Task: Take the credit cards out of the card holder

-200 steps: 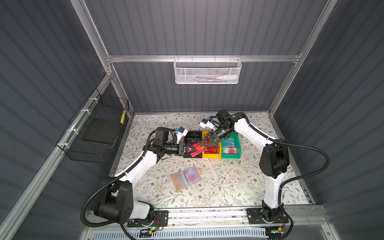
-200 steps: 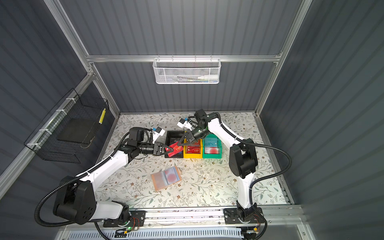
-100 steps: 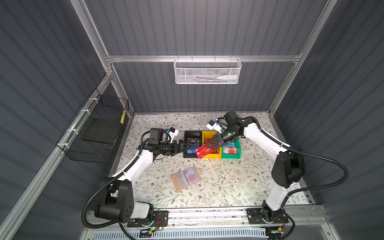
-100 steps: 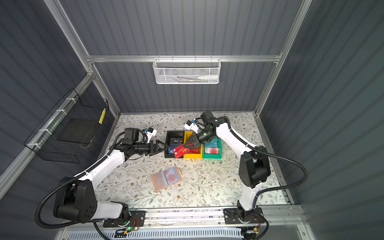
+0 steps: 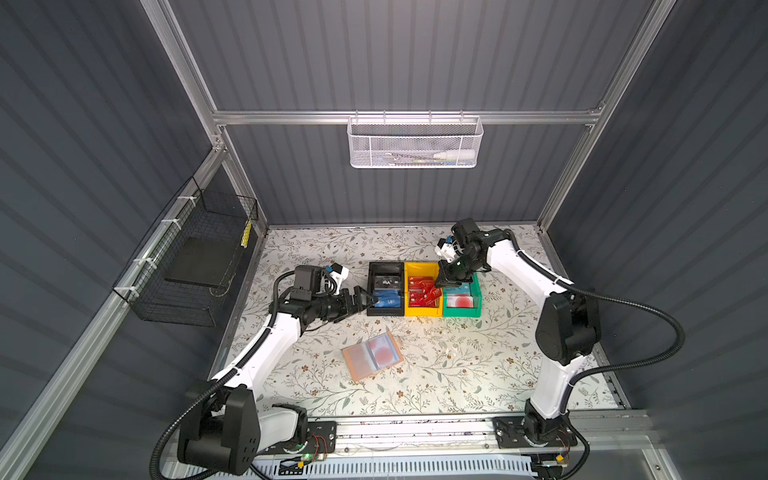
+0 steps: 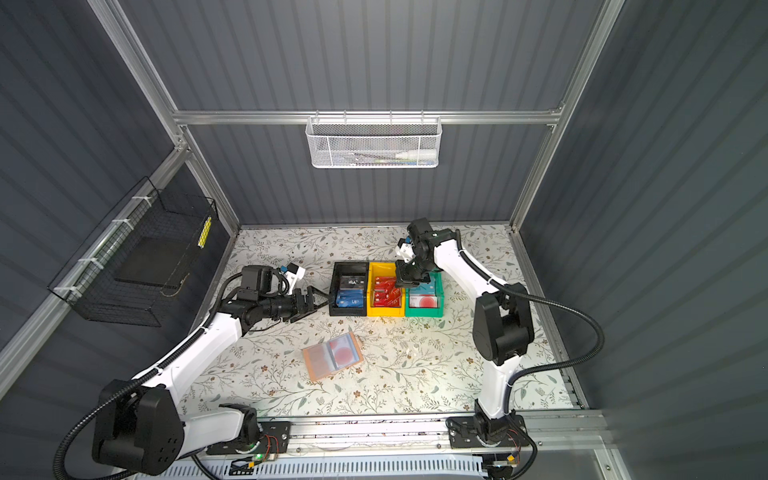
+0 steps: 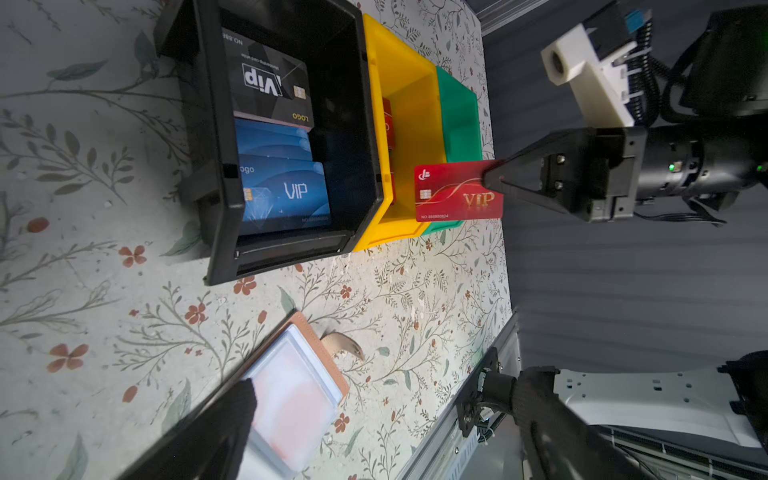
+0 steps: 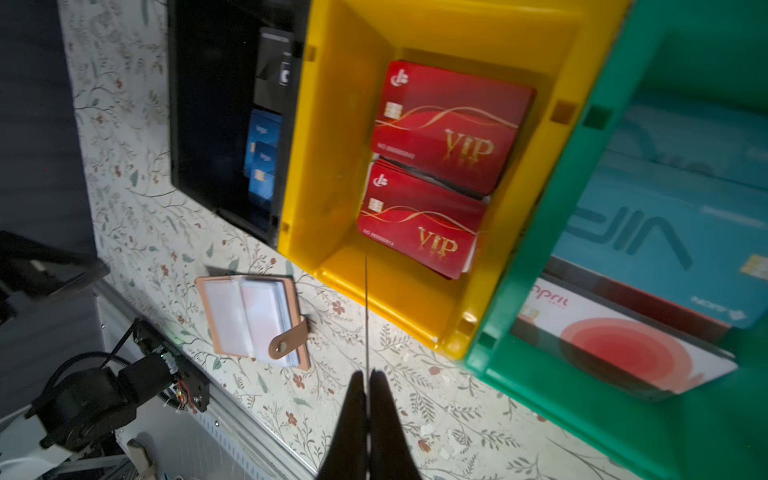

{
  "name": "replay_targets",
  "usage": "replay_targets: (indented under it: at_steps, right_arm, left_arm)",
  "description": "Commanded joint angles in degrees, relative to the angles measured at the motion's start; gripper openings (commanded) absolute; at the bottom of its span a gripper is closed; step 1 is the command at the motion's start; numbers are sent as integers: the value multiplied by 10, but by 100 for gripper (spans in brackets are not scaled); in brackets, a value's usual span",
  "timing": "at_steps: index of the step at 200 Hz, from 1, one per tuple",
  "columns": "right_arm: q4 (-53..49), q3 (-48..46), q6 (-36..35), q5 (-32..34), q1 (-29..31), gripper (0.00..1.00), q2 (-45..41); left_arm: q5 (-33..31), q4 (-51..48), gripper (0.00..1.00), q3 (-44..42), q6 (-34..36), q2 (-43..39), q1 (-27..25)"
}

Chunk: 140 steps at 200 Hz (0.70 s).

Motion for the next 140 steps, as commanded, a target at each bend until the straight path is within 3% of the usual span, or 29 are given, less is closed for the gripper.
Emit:
replay_targets:
  at_steps: [1,55,140]
  right_arm:
    - [8,29,27,26,3,0,22]
    - [18,82,46,15,14,0,68]
    - [53,72,82,27,56,0,90]
  left_arm:
    - [-4,-6,100,-14,-15,-23,-1]
    - [-4,-1,100,-24,-18,-20,-1]
    - [5,23,100,-34,-24,-7,-1]
